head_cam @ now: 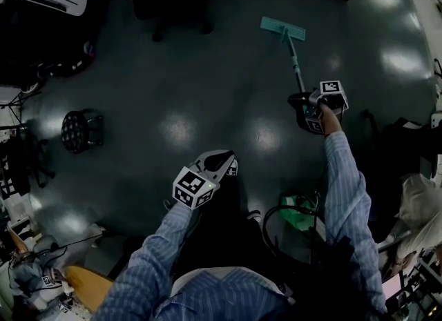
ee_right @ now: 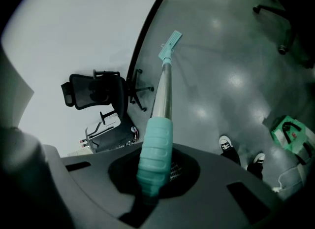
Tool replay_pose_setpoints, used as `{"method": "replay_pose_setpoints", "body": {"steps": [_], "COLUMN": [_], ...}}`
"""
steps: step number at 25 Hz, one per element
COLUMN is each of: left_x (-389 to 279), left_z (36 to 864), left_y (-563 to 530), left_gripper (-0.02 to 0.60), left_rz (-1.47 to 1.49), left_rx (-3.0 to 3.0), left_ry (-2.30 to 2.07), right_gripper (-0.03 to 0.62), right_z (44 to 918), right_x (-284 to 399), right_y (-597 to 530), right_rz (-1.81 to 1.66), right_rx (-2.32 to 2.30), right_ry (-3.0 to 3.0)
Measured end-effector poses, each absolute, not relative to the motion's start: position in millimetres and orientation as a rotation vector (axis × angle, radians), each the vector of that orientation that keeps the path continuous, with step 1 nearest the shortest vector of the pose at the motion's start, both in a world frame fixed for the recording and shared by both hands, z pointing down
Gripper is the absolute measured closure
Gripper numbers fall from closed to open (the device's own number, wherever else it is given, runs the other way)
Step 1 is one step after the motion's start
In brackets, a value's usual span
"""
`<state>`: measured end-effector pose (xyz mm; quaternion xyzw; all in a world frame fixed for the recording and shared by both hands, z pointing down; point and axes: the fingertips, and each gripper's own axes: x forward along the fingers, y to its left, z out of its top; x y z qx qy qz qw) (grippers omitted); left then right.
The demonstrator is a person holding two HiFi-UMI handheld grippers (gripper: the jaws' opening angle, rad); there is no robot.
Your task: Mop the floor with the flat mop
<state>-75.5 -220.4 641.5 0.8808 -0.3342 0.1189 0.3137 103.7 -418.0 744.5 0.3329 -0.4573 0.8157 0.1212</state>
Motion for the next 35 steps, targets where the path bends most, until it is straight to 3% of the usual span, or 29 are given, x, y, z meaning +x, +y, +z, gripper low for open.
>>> {"method": "replay_pose_setpoints", "body": {"steps": [7,35], "left_x": [-66,18], "left_z": [596,545], "left_y": [-164,18], "left_gripper": [0.575,0.575], "left_rz": [0.278,0.227], "left_rx": [2.36,2.446], "left_ry": [-0.838,-0.865], "right_gripper": [0.585,0.585], "right_z": [703,680], "right_x": [102,154], "right_y": [-303,98], "right_rz": [2.356,2.341], "right_rx": [0.968,0.788], "right_ry": [-1.29,-1.256]}}
